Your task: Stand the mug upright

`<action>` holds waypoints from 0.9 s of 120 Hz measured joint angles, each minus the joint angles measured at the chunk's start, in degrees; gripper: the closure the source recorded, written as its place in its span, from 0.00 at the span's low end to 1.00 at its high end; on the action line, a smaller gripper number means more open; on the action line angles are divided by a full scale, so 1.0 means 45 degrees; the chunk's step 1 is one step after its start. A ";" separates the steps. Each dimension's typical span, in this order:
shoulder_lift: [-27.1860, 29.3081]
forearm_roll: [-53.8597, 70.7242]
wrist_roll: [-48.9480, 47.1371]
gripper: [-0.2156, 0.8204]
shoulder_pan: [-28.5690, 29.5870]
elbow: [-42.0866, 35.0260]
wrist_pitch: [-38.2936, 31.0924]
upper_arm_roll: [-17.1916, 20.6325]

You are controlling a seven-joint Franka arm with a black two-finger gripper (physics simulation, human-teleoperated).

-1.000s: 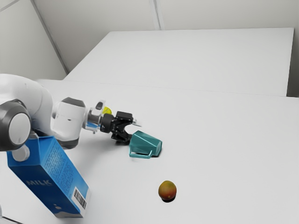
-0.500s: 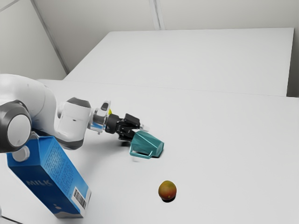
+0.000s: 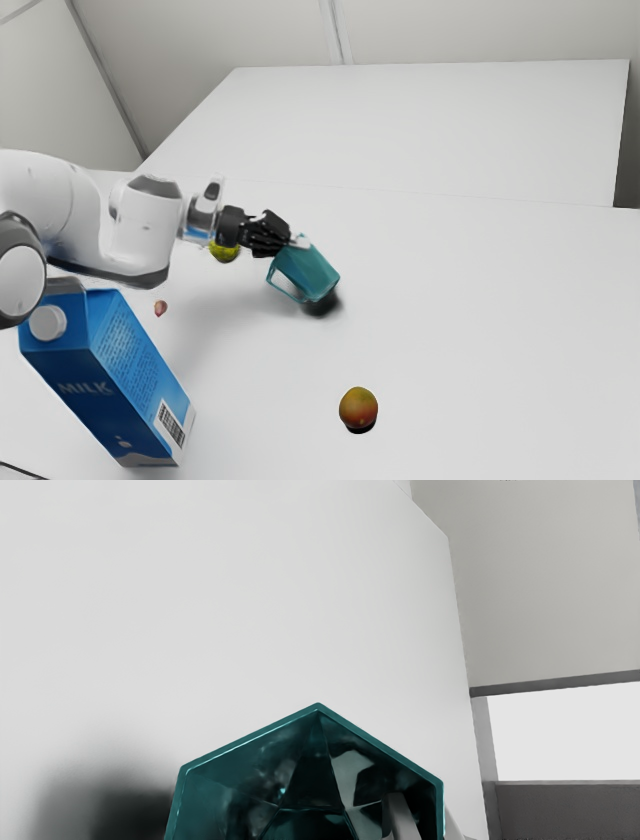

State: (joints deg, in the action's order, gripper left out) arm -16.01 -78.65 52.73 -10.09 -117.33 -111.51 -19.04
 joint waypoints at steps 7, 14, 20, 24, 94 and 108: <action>0.0191 0.0449 -0.0080 0.96 0.0012 0.0399 -0.0011 -0.0018; 0.0237 0.0932 -0.0165 0.96 0.0008 0.0769 -0.0104 -0.0024; 0.0219 0.1692 -0.0273 0.96 -0.0008 0.1317 -0.0187 -0.0025; 0.0183 0.2425 -0.0361 0.96 -0.0023 0.1743 -0.0240 -0.0018; -0.1531 1.4012 -0.3642 0.97 -0.0676 0.3486 -0.7293 0.1064; -0.1285 1.4091 -0.4403 0.97 -0.0722 0.2618 -0.7761 0.1099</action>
State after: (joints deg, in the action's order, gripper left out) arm -21.79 -15.24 32.91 -13.34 -105.55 -146.44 -14.09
